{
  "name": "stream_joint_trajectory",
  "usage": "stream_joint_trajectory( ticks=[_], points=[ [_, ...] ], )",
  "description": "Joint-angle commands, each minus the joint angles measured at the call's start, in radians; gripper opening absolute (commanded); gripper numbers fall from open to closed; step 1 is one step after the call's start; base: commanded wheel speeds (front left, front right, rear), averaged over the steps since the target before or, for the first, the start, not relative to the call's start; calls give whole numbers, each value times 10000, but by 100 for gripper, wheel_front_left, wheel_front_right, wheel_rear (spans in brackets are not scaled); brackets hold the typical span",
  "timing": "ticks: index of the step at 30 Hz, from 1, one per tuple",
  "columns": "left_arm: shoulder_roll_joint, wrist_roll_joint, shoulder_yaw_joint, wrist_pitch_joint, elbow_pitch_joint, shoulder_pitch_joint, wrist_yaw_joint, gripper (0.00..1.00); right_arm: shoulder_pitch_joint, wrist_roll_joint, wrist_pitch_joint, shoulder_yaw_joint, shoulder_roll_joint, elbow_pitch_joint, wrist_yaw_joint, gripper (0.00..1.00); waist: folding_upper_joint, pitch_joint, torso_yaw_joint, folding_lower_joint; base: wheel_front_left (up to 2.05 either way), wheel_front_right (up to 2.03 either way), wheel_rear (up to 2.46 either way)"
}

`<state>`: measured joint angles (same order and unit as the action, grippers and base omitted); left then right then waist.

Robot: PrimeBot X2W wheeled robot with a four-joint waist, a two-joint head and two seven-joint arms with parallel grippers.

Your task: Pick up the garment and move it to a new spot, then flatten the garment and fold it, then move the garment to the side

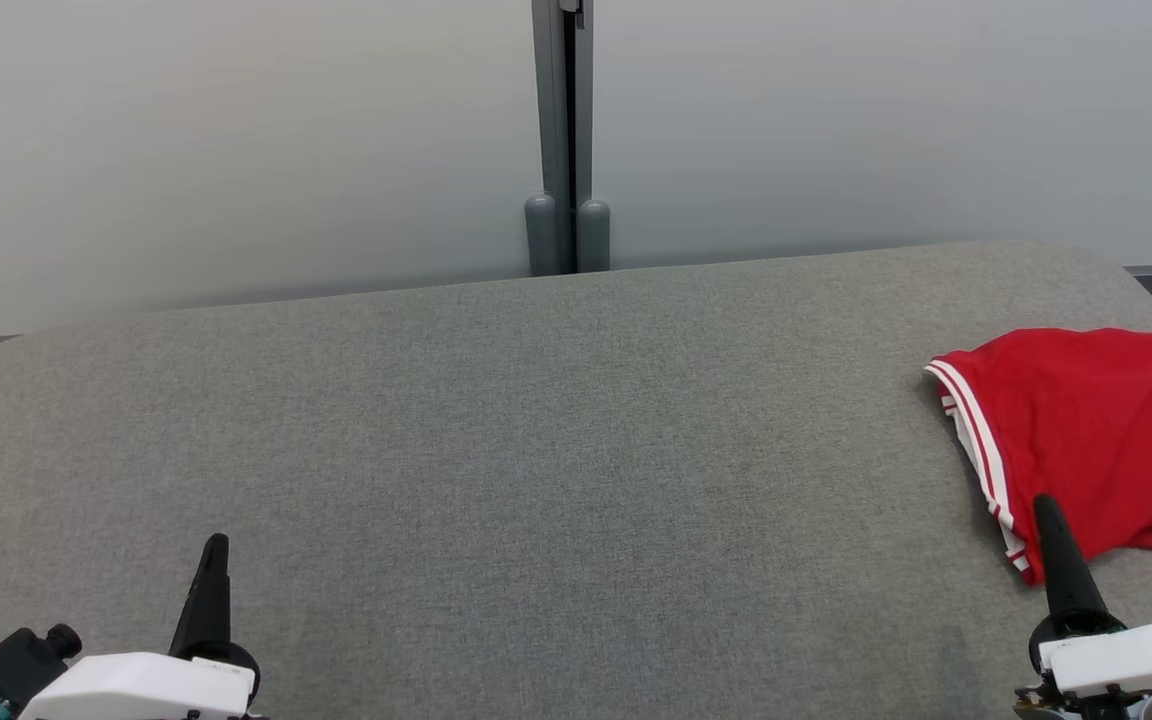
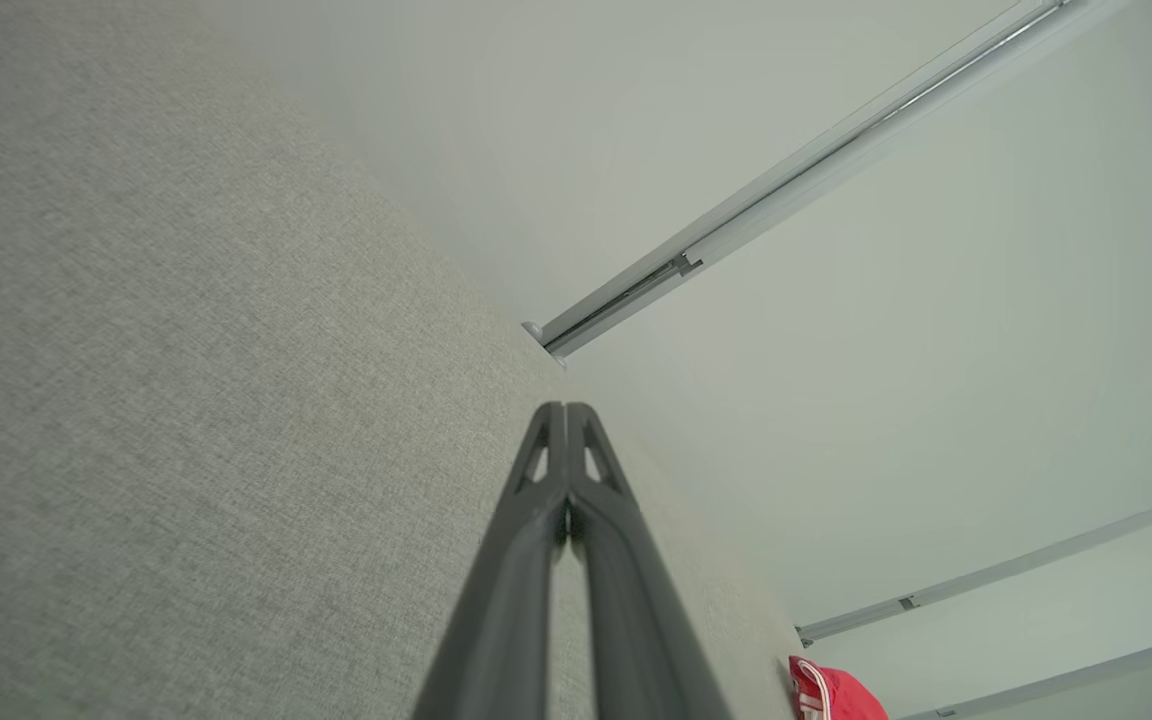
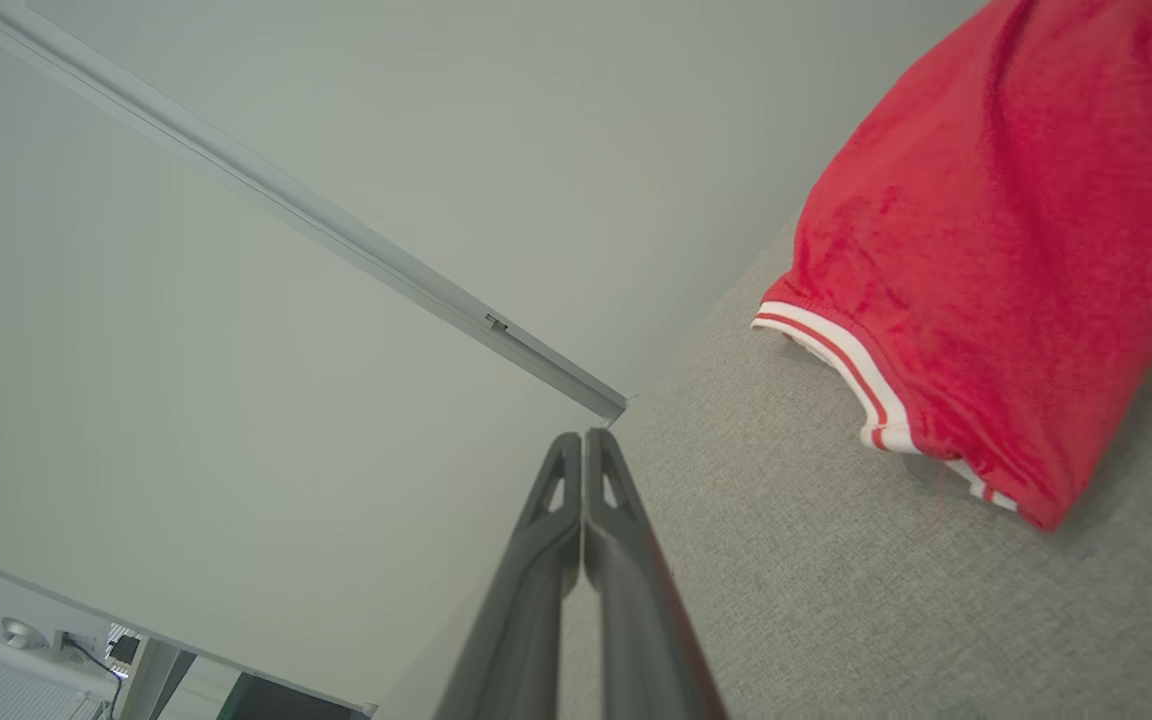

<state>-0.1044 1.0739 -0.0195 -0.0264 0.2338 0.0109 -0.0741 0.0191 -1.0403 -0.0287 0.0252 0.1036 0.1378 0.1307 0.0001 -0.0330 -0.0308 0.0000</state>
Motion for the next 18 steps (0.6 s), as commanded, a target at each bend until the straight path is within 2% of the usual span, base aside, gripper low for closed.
stream_joint_trajectory(
  ticks=[1,18],
  points=[
    [-31,187,-90,22,-95,-299,-75,0,-238,-202,-58,61,22,-66,1,0,-1,2,2,0,0,0,0],
    [142,1819,-374,466,-32,-602,-237,0,-577,-1991,-260,271,-105,285,1,0,-1,93,79,0,0,0,0]
  ],
)
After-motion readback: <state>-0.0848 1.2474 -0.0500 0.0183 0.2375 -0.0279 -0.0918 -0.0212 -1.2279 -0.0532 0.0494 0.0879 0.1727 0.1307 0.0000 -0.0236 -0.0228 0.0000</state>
